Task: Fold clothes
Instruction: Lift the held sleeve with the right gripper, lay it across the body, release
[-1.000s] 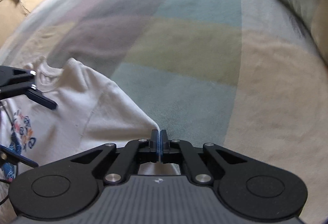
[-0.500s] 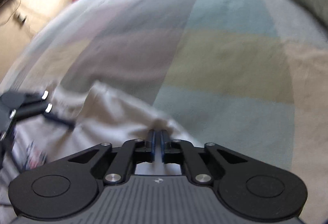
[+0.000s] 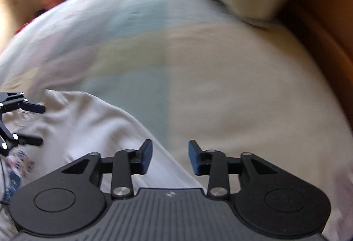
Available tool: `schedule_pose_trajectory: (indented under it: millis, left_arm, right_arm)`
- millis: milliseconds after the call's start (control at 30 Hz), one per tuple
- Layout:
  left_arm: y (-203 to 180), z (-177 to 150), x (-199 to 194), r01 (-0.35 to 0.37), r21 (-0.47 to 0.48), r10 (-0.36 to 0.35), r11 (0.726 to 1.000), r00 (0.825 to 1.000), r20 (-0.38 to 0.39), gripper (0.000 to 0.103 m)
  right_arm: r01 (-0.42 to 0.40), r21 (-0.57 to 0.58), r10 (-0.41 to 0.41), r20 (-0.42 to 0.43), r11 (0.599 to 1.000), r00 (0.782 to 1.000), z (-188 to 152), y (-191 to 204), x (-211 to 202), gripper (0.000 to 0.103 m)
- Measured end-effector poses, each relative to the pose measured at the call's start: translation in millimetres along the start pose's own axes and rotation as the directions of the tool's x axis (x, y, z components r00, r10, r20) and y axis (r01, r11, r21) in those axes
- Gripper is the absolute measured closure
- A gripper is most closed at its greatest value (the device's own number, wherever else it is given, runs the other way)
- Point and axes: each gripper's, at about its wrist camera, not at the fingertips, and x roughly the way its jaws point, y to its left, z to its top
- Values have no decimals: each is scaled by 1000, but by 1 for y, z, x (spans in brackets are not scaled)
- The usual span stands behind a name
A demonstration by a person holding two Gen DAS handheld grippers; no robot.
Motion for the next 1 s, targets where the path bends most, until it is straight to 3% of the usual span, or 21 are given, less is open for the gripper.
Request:
schedule_pose_trajectory:
  millis: [133, 200, 433, 700, 900, 1000]
  left_arm:
    - [9, 7, 18, -109, -19, 109, 994, 994, -28, 15]
    - [5, 12, 17, -124, -51, 121, 991, 991, -55, 16]
    - [-29, 7, 11, -23, -47, 20, 999, 998, -66, 15]
    - [-65, 8, 23, 17, 62, -11, 998, 995, -102, 15]
    - [-75, 10, 28, 39, 89, -29, 995, 993, -112, 15]
    - [-78, 8, 30, 46, 97, -34, 994, 992, -125, 15]
  right_arm:
    - [79, 73, -78, -21, 994, 997, -31, -30, -21, 54]
    - [117, 97, -115, -24, 988, 993, -43, -45, -33, 54]
    - [218, 169, -223, 12, 961, 975, -68, -97, -69, 52]
    - [263, -141, -271, -43, 954, 962, -62, -117, -45, 52]
    - [145, -310, -194, -135, 940, 972, -59, -125, -22, 48]
    - [82, -373, -167, -201, 924, 965, -56, -120, -20, 48]
